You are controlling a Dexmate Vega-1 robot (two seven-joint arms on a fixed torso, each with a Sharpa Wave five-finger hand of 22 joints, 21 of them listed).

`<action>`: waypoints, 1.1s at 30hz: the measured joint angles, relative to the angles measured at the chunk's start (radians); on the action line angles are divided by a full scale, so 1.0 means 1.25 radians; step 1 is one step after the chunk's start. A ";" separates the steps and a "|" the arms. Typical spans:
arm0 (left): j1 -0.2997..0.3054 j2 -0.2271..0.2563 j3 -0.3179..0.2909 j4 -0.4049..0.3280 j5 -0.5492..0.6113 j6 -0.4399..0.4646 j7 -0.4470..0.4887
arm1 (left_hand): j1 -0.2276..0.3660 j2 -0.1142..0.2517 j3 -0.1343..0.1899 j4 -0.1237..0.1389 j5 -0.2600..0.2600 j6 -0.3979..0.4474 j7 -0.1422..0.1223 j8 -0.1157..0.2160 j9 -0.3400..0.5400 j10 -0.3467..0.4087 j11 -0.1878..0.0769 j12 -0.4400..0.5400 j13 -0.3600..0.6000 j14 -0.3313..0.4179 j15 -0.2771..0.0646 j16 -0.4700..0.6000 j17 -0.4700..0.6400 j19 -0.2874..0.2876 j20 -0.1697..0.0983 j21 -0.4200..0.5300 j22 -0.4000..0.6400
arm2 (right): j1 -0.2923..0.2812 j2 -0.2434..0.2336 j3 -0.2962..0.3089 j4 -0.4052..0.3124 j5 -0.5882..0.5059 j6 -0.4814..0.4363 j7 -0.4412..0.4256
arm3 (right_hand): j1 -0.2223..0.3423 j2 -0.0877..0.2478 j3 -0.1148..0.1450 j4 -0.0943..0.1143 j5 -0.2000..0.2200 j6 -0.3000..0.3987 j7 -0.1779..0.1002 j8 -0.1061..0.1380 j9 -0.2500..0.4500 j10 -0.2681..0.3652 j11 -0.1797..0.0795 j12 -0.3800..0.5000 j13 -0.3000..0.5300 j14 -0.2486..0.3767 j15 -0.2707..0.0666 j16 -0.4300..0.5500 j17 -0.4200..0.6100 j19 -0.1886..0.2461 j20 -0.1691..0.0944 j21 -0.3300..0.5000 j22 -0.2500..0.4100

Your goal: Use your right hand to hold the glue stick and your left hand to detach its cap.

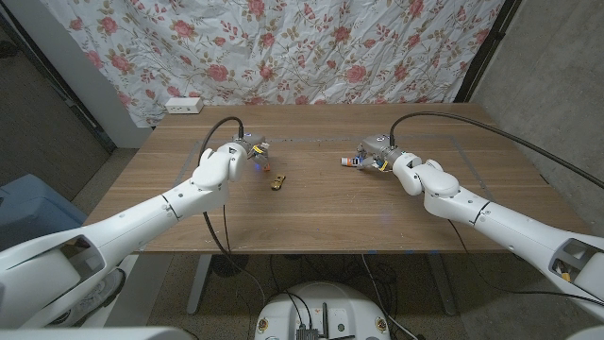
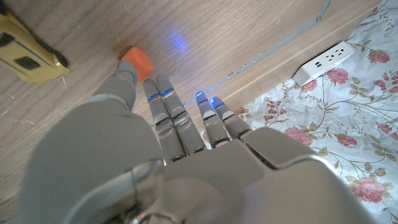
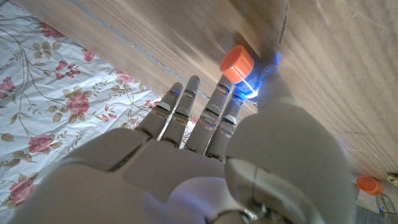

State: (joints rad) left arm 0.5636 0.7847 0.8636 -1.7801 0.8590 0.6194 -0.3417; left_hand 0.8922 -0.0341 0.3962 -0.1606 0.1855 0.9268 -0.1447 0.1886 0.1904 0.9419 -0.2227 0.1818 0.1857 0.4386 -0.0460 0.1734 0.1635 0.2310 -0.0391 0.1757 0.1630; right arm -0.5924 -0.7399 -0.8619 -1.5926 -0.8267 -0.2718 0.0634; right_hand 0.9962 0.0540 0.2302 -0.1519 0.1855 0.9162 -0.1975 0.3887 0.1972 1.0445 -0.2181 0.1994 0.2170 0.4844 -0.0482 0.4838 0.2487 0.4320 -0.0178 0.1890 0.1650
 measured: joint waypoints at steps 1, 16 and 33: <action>0.000 0.000 0.000 0.000 0.001 0.000 -0.001 | -0.002 -0.002 -0.002 -0.002 0.000 -0.002 0.002 0.000 0.000 -0.004 -0.002 0.000 0.000 -0.001 0.002 0.000 0.000 -0.002 -0.002 0.000 0.000 | 0.000 0.000 0.000 0.000 0.000 0.000 0.000 | 0.000 0.000 0.000 0.000 0.000 -0.003 -0.003 0.000 0.000 -0.004 0.000 0.000 0.000 0.000 0.000 0.000 0.000 0.000 0.000 0.000 0.000; 0.000 -0.004 0.003 -0.005 0.029 0.012 -0.026 | -0.037 -0.023 -0.028 0.004 0.000 -0.066 -0.006 -0.009 -0.004 -0.077 0.000 -0.007 0.000 -0.030 0.001 0.000 0.000 -0.032 0.008 0.000 0.000 | 0.001 -0.004 -0.001 -0.009 0.000 -0.009 0.016 | -0.031 -0.030 -0.016 0.004 0.006 -0.040 -0.023 -0.034 -0.002 -0.071 0.001 -0.009 0.000 -0.022 0.002 -0.019 0.004 -0.006 0.012 0.000 0.000; 0.007 -0.002 -0.004 -0.019 0.051 0.024 -0.049 | -0.064 -0.035 -0.046 0.001 0.000 -0.162 -0.008 -0.012 -0.007 -0.198 0.002 -0.007 -0.003 -0.076 0.004 0.000 0.002 -0.067 0.018 0.000 0.000 | 0.002 -0.008 -0.001 -0.019 -0.001 -0.013 0.052 | -0.085 -0.085 -0.037 0.010 0.035 -0.194 -0.021 -0.112 -0.001 -0.222 0.013 -0.012 0.000 -0.085 0.002 -0.070 0.004 -0.034 0.040 0.000 0.000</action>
State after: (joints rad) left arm 0.5724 0.7821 0.8586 -1.8044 0.9230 0.6497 -0.4033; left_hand 0.8120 -0.0775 0.3393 -0.1590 0.1855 0.7241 -0.1545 0.1732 0.1813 0.6947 -0.2202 0.1733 0.1813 0.3436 -0.0416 0.1734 0.1655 0.1466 -0.0160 0.1757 0.1632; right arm -0.5902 -0.7498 -0.8631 -1.6164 -0.8280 -0.2881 0.1279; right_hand 0.8902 -0.0518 0.1844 -0.1398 0.2296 0.6743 -0.2232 0.2487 0.1954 0.7673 -0.2020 0.1845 0.2172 0.3776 -0.0461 0.3969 0.2534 0.3889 0.0325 0.1890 0.1650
